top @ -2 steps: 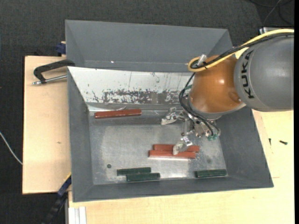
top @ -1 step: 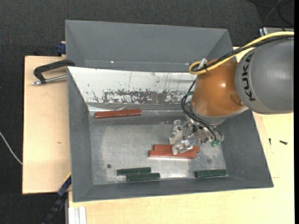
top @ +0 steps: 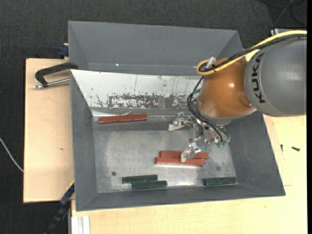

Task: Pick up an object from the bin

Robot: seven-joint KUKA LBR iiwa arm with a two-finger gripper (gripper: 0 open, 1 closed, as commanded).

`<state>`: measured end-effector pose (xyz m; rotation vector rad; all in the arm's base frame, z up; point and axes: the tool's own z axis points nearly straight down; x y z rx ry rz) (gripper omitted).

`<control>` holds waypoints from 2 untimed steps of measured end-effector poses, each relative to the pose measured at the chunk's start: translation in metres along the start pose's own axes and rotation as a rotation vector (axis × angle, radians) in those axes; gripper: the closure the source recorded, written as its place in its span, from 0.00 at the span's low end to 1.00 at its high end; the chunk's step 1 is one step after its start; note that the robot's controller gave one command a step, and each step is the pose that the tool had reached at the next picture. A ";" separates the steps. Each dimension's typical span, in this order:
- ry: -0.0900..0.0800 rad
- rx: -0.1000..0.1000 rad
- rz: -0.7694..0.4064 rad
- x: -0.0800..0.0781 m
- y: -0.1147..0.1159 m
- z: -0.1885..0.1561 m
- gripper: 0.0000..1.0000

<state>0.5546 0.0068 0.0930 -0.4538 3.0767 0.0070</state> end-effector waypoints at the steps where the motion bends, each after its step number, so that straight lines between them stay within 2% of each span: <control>1: 0.053 -0.005 -0.003 0.012 -0.001 0.004 1.00; 2: -0.003 0.001 0.000 0.000 -0.001 0.000 0.00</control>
Offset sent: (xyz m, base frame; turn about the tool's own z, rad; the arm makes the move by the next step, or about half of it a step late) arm 0.0000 0.0000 0.0000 0.0000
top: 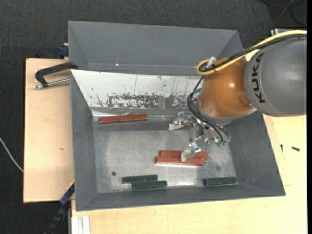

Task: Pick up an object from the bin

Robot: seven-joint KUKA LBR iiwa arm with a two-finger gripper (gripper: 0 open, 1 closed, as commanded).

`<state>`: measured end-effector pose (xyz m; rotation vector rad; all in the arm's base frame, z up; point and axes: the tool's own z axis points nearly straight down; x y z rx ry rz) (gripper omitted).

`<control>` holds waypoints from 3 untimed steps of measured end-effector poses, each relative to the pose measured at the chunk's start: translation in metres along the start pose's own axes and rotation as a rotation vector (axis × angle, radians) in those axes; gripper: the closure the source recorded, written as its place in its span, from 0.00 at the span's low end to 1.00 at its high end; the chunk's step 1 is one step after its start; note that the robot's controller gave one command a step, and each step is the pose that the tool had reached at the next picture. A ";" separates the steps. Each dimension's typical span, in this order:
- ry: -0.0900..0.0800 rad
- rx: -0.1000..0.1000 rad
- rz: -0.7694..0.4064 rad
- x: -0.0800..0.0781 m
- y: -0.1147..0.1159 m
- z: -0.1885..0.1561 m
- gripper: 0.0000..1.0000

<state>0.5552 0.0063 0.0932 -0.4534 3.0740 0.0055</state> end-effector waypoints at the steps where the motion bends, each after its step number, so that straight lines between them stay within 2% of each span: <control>1: 0.054 -0.005 -0.003 0.013 -0.001 0.004 1.00; 2: -0.001 0.001 0.000 0.000 0.000 0.000 0.00; 3: 0.055 -0.005 -0.002 0.013 -0.002 0.004 1.00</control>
Offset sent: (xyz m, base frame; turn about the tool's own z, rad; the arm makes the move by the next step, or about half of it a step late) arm 0.0000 0.0000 0.0000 0.0000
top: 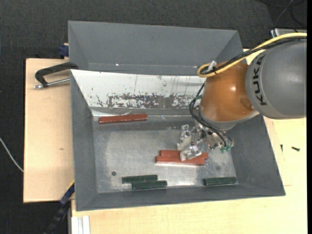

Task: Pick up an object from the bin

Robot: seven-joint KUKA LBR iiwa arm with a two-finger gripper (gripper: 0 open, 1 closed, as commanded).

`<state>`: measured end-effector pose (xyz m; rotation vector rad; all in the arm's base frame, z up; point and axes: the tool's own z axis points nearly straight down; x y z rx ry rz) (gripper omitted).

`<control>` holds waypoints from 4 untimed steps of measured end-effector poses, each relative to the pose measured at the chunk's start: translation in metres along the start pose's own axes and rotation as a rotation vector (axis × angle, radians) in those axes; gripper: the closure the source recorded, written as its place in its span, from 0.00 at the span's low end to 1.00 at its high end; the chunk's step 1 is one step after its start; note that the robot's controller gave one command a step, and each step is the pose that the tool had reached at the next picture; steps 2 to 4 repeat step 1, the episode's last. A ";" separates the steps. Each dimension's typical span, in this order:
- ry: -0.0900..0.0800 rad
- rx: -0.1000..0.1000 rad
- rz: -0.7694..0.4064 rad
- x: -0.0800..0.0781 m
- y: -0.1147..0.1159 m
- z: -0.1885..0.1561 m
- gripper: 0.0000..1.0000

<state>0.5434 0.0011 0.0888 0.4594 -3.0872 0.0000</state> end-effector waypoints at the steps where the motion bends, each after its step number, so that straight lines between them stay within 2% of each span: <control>1: -0.054 0.006 0.003 -0.012 0.001 -0.005 0.00; 4: -0.054 0.006 0.003 -0.012 0.001 -0.005 0.00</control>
Offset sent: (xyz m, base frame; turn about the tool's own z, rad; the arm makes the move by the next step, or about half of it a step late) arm 0.0000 0.0000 0.0000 0.0000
